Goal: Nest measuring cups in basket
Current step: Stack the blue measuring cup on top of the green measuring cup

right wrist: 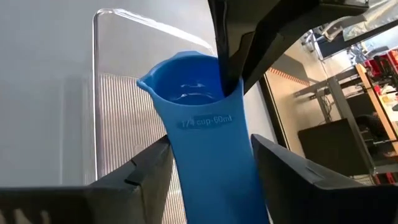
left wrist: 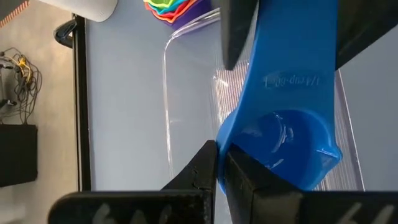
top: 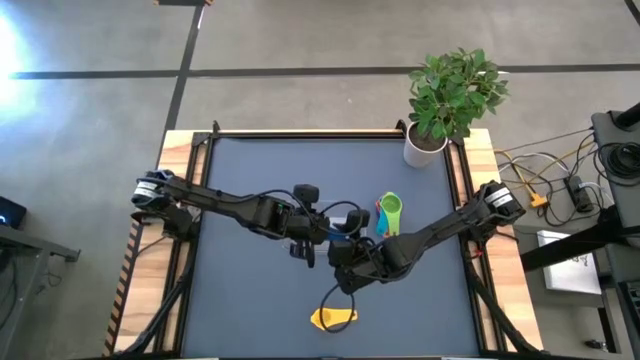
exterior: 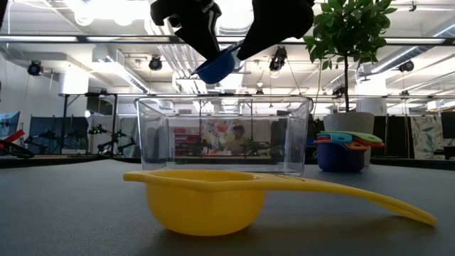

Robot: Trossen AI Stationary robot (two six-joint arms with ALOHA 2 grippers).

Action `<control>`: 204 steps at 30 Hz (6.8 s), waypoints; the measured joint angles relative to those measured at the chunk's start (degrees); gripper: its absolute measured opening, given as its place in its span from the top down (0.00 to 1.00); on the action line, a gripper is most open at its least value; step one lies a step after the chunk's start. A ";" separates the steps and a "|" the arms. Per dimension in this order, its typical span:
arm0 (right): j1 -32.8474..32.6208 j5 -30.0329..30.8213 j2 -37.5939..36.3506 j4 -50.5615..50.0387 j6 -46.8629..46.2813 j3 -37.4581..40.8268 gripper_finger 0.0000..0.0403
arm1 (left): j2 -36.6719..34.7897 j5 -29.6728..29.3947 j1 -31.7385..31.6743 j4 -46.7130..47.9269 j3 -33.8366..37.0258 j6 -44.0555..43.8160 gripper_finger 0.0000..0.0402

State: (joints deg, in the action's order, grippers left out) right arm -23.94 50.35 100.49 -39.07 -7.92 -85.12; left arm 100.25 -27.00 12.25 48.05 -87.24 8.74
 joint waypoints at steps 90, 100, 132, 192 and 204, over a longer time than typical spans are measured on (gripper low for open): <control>-19.32 17.16 -6.43 -25.58 -61.24 9.79 0.98 | 3.10 31.98 -14.56 -31.65 24.83 -13.24 0.69; -19.32 17.12 -6.43 -25.11 -61.08 9.81 0.98 | 3.35 32.73 -15.32 -27.56 22.12 -15.57 0.62; -19.32 16.53 -6.43 -24.72 -60.87 10.34 0.98 | 15.06 29.17 -15.44 -13.80 6.74 -17.30 0.63; -17.36 8.95 -6.73 -7.33 -44.04 11.05 0.89 | -14.98 15.59 -8.70 -18.56 3.90 -7.75 1.00; -11.29 0.47 -6.73 21.84 -17.76 16.68 0.76 | -30.06 11.85 -10.73 -39.04 24.34 -15.10 1.00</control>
State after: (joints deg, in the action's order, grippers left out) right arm -35.23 50.82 93.76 -17.23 -25.68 -68.44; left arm 70.19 -15.16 1.52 9.01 -62.91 -6.35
